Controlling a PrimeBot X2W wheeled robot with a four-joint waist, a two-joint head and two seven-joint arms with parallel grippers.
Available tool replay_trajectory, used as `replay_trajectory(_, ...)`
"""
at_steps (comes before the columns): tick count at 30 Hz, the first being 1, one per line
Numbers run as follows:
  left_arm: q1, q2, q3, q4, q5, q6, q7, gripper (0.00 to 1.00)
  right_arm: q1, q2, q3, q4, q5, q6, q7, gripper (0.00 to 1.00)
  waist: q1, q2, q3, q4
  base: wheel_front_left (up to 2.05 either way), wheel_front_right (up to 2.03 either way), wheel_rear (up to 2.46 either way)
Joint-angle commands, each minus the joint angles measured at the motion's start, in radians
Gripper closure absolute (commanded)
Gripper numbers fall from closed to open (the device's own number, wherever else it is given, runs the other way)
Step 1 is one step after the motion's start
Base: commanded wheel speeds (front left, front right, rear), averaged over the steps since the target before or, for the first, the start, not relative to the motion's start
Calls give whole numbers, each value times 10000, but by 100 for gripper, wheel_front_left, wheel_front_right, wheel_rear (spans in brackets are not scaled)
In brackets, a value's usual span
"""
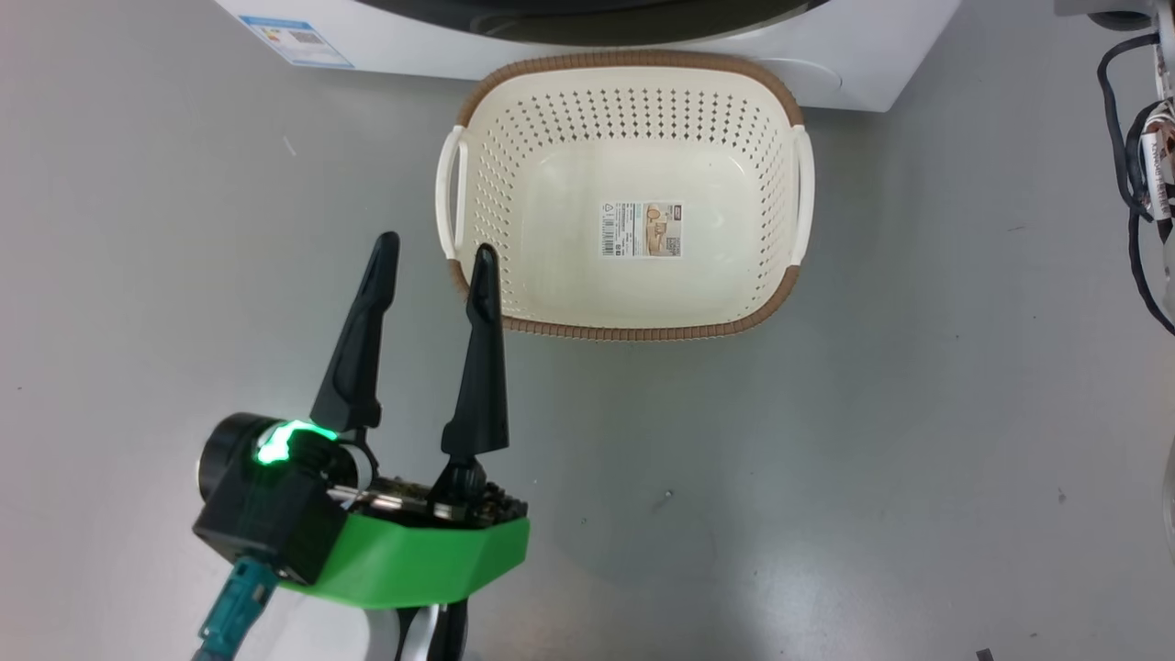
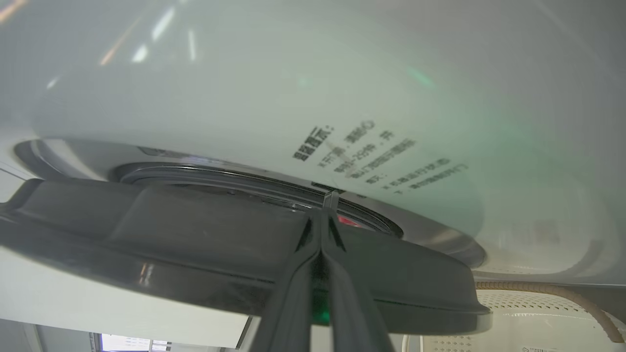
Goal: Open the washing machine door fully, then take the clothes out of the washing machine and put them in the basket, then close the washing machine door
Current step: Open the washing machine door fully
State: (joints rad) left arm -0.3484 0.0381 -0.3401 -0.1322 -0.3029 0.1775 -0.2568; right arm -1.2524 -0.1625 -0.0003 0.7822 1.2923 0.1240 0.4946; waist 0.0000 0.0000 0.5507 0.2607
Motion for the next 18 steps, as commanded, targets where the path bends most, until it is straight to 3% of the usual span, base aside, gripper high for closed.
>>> replay_trajectory(1, -67, 122, 264, -313, -33, 111, -49, 0, -287, 238, 38, -184, 10, 67, 198, 100, 0, 0, 17, 11, 0, 0, 0)
replay_trajectory(18, -66, 122, 240, -175, -64, 64, -49, 0, -498, 421, 322, 56, 242, 67, 1142, 100, 0, 0, -51, 41, 0, 0, 0)
